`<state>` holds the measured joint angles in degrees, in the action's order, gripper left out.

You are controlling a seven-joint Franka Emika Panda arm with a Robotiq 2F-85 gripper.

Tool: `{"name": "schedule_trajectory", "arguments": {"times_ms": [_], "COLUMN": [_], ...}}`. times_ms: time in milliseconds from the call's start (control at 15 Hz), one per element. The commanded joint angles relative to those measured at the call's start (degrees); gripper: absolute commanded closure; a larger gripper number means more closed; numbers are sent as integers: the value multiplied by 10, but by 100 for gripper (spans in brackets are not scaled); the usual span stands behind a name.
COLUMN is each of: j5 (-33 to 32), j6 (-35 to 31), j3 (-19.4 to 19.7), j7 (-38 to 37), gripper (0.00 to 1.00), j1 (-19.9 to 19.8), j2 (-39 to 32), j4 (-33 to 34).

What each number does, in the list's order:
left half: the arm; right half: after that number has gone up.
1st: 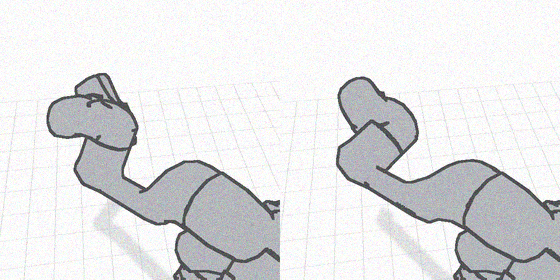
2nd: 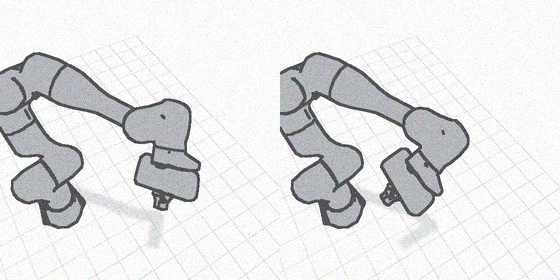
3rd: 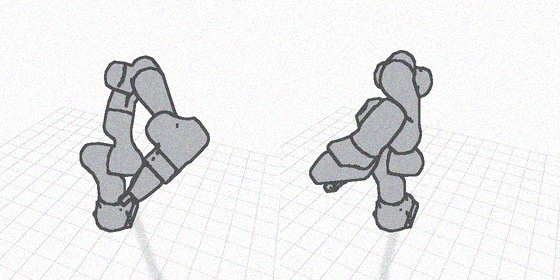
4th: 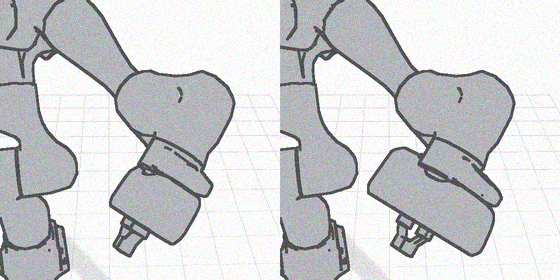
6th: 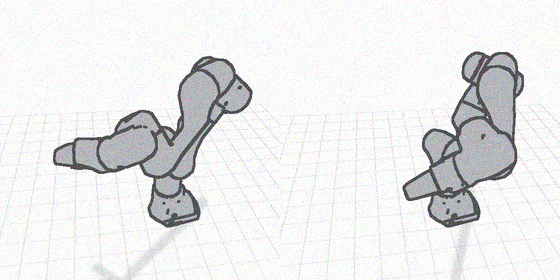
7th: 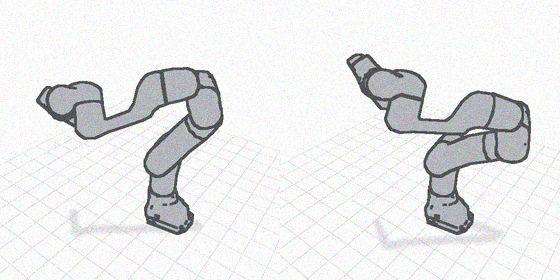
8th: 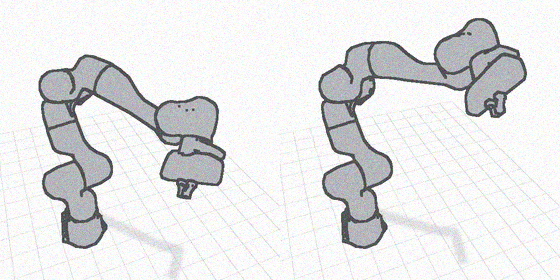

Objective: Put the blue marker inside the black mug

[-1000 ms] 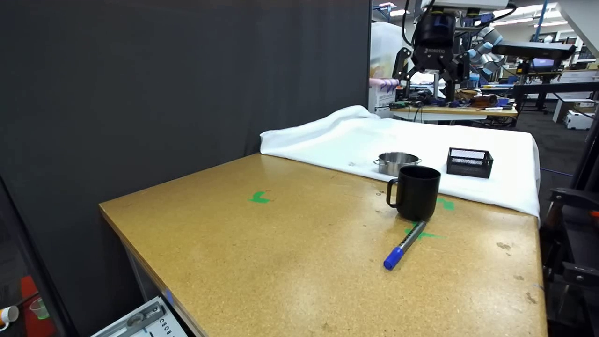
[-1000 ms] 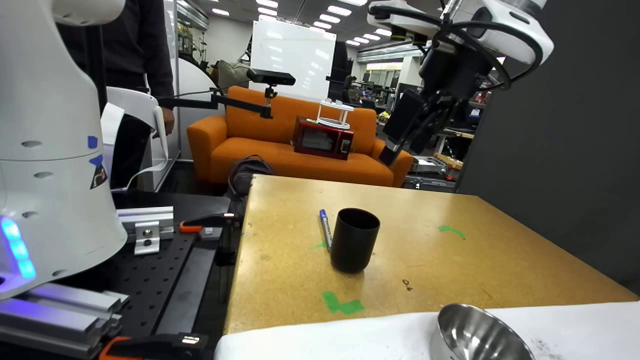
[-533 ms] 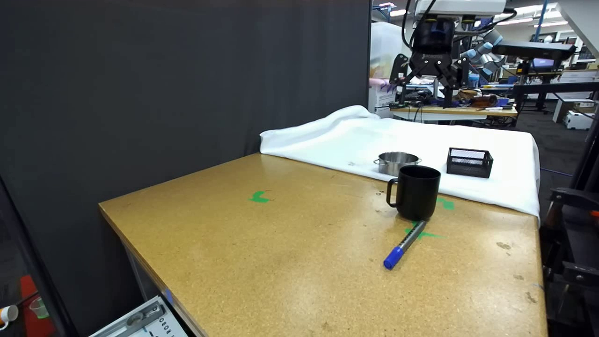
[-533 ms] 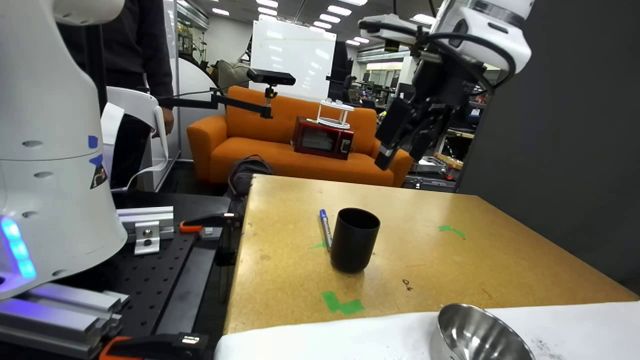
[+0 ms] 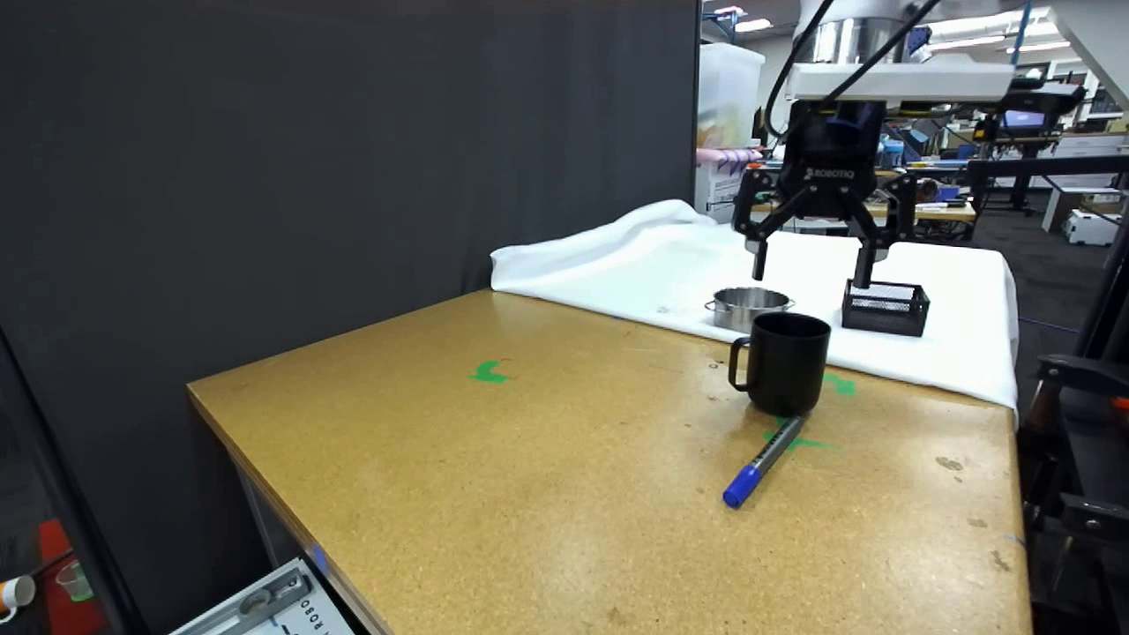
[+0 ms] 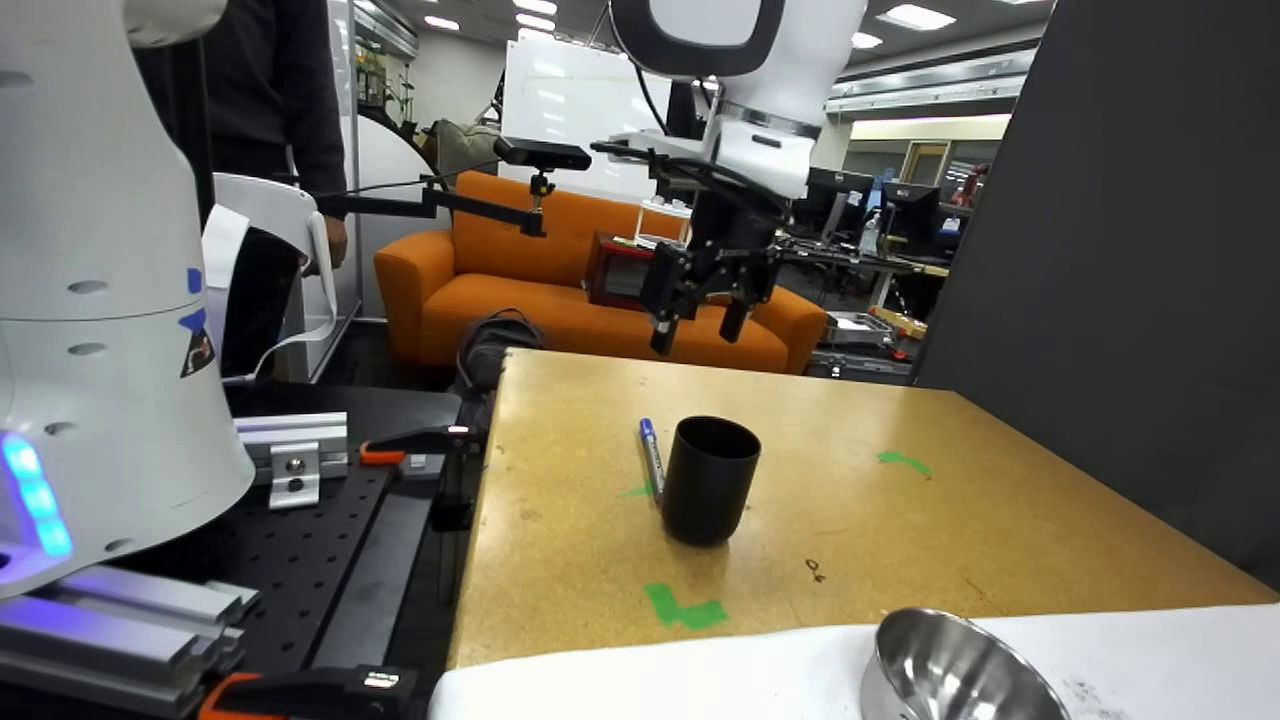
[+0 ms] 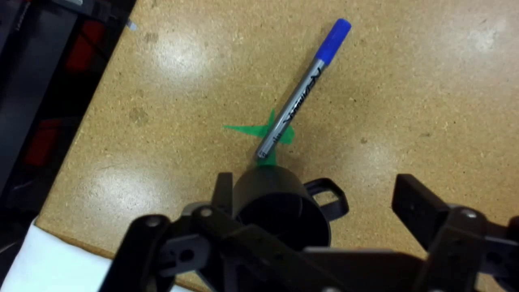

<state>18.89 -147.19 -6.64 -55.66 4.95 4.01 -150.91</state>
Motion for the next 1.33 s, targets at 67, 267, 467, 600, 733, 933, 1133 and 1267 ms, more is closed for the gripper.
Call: {"name": "schedule_trajectory", "arguments": {"times_ms": [67,267,467,600,733,933,1133,1267], "j5": [-31,-12,-15,-33,-36,-26,-7,10], "j6": [-67,-113,-128,-119,-117,-126,-138,-149], "j3": [-25,-27,-28,-24,-17,-13,-12,-11], "j7": [-77,-77,-80,-93,-96,-93,-92,-90], "gripper": [0,0,0,0,0,0,0,0], "j1": [19,28,35,43,55,66,64,58], "j2": [-5,-31,-85,-138,-179,-224,-244,-249], "j4": [-18,-10,11,32,53,85,108,113]}}
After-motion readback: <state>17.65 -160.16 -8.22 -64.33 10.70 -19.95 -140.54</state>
